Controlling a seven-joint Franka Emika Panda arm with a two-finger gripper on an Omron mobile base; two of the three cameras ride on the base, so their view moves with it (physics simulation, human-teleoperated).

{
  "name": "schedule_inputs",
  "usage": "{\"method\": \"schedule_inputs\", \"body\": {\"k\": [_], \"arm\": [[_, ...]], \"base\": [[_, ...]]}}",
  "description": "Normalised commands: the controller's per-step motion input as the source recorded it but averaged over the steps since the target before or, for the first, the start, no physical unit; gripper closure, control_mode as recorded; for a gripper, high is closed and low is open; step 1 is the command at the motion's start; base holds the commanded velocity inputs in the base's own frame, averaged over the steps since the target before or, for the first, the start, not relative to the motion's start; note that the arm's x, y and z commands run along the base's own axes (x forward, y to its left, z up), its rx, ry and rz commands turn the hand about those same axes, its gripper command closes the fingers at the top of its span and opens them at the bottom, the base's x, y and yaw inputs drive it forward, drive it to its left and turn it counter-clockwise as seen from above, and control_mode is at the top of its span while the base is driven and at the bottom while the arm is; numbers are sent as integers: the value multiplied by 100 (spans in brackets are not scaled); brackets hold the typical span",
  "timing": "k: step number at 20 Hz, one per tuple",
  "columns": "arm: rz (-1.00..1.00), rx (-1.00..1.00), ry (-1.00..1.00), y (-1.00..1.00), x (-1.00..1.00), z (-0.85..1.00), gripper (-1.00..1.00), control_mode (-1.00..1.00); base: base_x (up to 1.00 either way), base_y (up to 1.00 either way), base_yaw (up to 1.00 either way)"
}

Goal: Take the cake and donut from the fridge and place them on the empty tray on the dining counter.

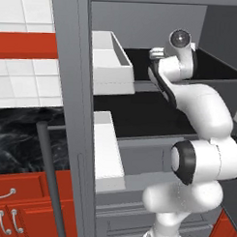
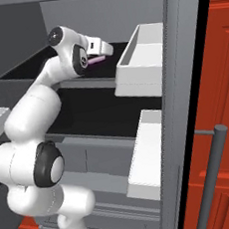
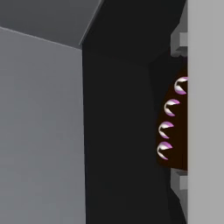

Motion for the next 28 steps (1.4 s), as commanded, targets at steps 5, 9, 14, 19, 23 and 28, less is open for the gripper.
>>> {"method": "schedule_inputs", "body": {"k": [5, 9, 14, 19, 23, 28], "arm": [[0, 0, -3, 0, -99, 76, 100, -100], [0, -2, -5, 1, -100, 100, 100, -100], [5, -4, 0, 26, -100, 24, 100, -100], [18, 0, 1, 39, -100, -43, 100, -100], [21, 0, 0, 2, -100, -53, 100, -100], [21, 0, 1, 1, -100, -32, 100, -100]], "base": [[0, 0, 0], [0, 0, 0], [0, 0, 0], [0, 0, 0], [0, 0, 0], [0, 0, 0]]}}
